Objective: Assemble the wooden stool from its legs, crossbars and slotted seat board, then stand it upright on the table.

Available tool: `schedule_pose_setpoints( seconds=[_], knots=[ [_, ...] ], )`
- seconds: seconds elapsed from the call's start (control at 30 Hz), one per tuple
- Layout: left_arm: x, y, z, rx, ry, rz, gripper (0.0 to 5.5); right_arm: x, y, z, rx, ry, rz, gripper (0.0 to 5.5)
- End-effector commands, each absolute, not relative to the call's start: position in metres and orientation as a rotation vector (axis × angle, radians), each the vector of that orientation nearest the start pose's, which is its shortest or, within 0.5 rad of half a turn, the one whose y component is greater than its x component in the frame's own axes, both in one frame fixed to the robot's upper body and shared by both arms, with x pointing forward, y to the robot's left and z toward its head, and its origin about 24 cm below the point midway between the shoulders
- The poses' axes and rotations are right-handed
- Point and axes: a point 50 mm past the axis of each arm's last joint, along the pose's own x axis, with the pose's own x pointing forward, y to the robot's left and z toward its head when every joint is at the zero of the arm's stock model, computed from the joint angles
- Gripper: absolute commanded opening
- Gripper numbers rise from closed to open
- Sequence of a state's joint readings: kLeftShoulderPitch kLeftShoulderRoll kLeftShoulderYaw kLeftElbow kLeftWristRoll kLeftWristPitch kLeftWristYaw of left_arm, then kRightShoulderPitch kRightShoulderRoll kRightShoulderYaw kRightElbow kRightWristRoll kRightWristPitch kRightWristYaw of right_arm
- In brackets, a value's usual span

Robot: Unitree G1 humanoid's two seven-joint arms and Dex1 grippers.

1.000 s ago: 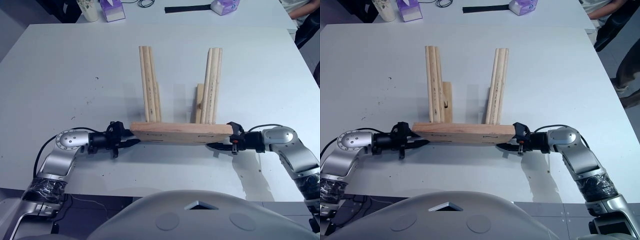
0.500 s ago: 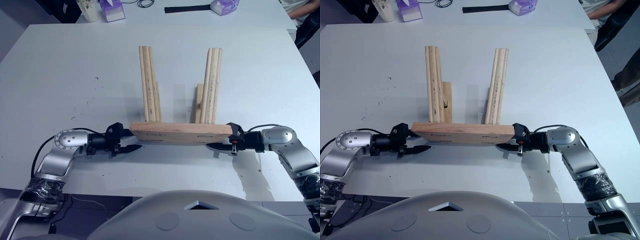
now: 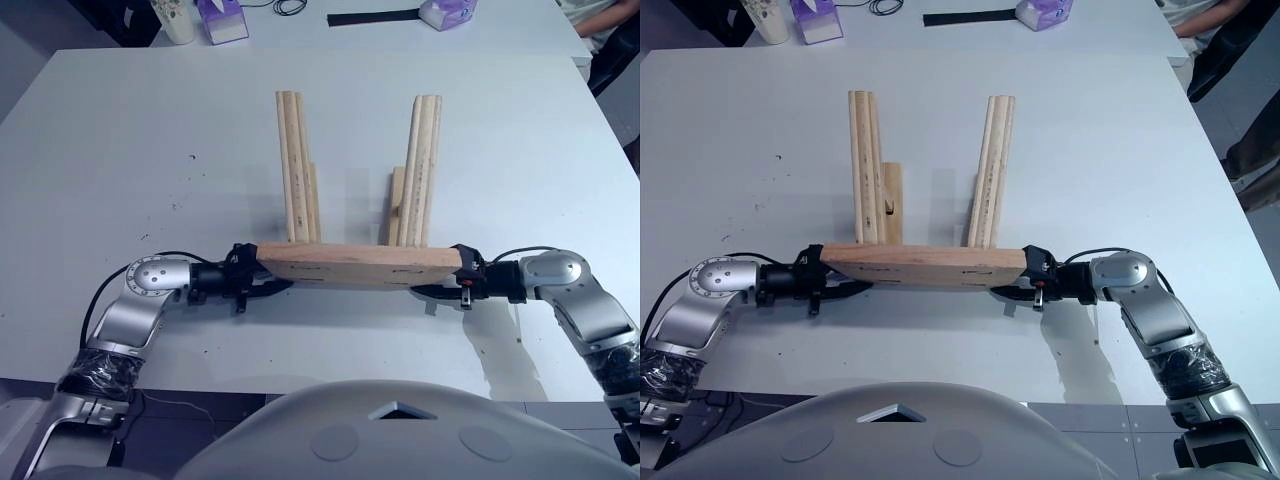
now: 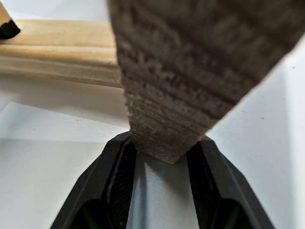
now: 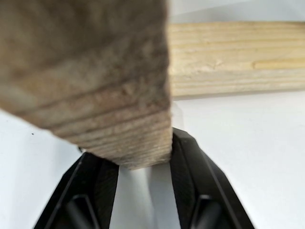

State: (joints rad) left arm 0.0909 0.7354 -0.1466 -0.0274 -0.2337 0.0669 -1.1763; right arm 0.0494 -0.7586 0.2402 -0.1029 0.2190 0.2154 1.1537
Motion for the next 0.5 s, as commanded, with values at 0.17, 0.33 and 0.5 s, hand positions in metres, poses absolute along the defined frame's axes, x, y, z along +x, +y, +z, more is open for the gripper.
schedule_pose_setpoints(
  seconds=[0.17, 0.33, 0.5],
  knots=[
    [0.195, 0.218, 0.040, 0.311, 0.482, -1.276, 1.50, 0.196, -0.198, 0.036, -0.297, 0.591, 1.273, 1.46],
    [0.183, 0.221, 0.069, 0.245, 0.479, -1.277, 1.50, 0.185, -0.197, 0.069, -0.251, 0.563, 1.250, 1.46],
    [0.154, 0.226, 0.117, 0.147, 0.492, -1.260, 1.50, 0.160, -0.202, 0.124, 0.060, 0.659, 1.234, 1.46]
  ],
)
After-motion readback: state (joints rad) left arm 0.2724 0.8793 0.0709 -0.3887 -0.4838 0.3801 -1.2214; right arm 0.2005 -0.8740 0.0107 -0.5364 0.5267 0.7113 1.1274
